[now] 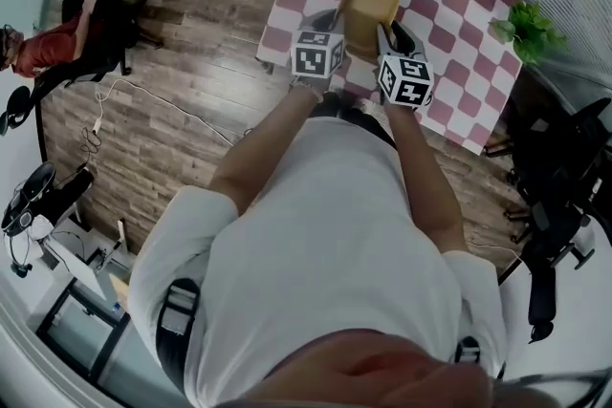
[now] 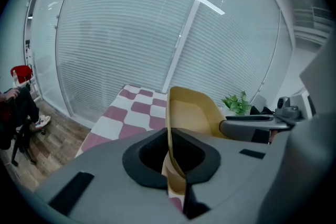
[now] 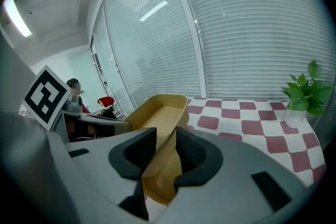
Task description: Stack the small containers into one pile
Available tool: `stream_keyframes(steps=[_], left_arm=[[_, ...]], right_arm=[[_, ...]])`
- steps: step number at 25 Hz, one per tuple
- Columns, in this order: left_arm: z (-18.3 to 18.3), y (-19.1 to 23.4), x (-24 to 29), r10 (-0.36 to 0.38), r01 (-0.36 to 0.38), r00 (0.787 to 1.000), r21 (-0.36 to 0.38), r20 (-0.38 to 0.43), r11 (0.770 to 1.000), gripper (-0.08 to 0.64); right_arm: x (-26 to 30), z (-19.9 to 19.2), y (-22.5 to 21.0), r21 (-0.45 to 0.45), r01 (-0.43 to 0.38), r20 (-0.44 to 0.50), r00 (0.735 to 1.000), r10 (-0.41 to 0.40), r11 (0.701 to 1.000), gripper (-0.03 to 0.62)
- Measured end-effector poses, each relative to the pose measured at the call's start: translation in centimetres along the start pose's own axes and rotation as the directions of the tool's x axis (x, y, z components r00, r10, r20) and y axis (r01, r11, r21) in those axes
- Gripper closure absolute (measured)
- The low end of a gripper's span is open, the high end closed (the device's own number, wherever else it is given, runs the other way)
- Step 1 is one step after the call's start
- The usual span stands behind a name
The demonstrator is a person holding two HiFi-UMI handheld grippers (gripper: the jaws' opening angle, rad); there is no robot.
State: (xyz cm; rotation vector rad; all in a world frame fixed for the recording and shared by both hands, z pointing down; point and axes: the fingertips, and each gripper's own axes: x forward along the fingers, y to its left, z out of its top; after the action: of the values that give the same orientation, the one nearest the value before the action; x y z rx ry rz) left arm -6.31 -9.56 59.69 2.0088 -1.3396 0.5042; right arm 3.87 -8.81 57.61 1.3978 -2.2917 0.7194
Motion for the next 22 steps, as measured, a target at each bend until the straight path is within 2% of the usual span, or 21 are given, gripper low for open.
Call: stream_keyframes(steps=[7,13,22], left_arm=[[-1.7,-1.6,0.9,-0.019,0.020,0.998,0.021,-0.054,1.000,0.518],[-4.7,-1.5,2.2,-0.002,0.006,0.993,0.029,-0.120,1.000,0.518],[-7.7,-0.8,4.6,0.035,-0.018,0.980,0.090,-0.196,0.996,0.517]], right_arm=[[-0.3,-1.4,-1.6,0.005,0.020,-0.041,0.999,-0.019,1.000,0.489],[0.3,-4.4,-2.2,0.024,0.024,-0.103,0.994,-0.022,0.999,0.492],[2.0,-7.6,-3.6,0.046,0.030,-0.188,0.982,-0.020,0.998,0.495]])
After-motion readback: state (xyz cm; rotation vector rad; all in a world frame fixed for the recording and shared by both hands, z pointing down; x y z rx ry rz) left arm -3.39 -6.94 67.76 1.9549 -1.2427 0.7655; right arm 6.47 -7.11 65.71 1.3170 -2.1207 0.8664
